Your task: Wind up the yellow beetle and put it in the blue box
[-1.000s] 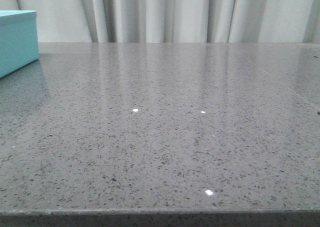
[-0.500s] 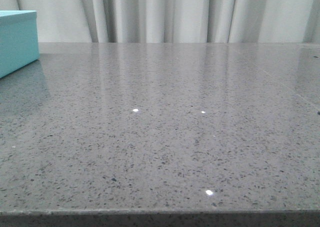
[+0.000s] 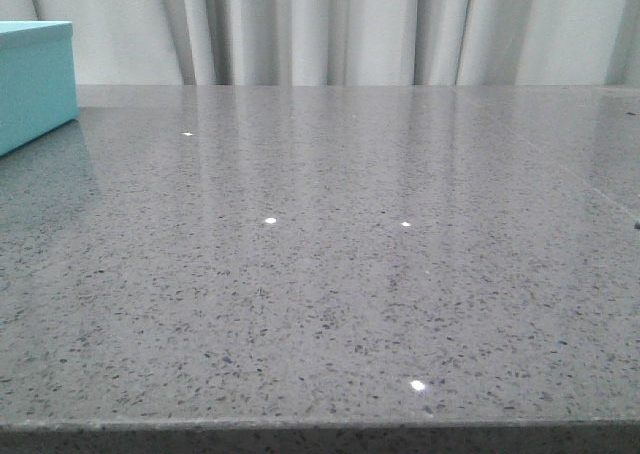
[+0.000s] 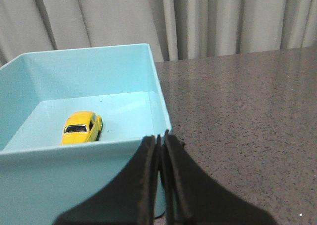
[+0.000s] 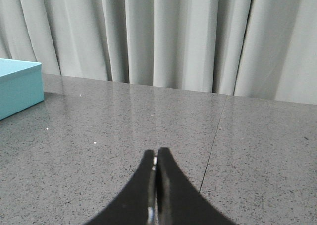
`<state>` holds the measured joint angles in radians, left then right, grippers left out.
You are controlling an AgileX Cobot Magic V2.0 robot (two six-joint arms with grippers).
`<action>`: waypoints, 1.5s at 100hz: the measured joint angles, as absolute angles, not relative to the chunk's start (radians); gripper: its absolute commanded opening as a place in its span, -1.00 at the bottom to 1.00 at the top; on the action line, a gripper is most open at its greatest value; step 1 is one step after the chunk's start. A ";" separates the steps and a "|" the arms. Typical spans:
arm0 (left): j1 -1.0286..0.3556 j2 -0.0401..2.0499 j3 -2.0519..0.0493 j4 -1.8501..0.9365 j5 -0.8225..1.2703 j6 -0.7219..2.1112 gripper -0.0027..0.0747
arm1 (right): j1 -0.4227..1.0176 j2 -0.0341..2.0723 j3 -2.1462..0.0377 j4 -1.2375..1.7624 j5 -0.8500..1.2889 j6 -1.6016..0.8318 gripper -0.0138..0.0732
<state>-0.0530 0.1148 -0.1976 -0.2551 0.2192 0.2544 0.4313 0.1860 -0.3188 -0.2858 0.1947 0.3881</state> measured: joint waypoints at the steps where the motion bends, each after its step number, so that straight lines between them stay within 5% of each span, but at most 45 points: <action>1: -0.053 0.105 -0.187 -0.251 0.213 0.250 -0.98 | 0.431 0.186 -0.319 -0.286 0.195 0.388 -0.95; 24: -0.055 -0.005 0.000 -0.142 0.051 0.136 -0.98 | 0.431 0.186 -0.319 -0.286 0.195 0.388 -0.95; 150: -0.055 -0.005 0.000 -0.104 0.077 0.071 -0.98 | 0.431 0.186 -0.318 -0.322 0.194 0.388 -0.95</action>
<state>-0.0549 -0.0048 0.0000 -0.1043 0.0773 0.0708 0.4313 0.1860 -0.3184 -0.3220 0.1940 0.3881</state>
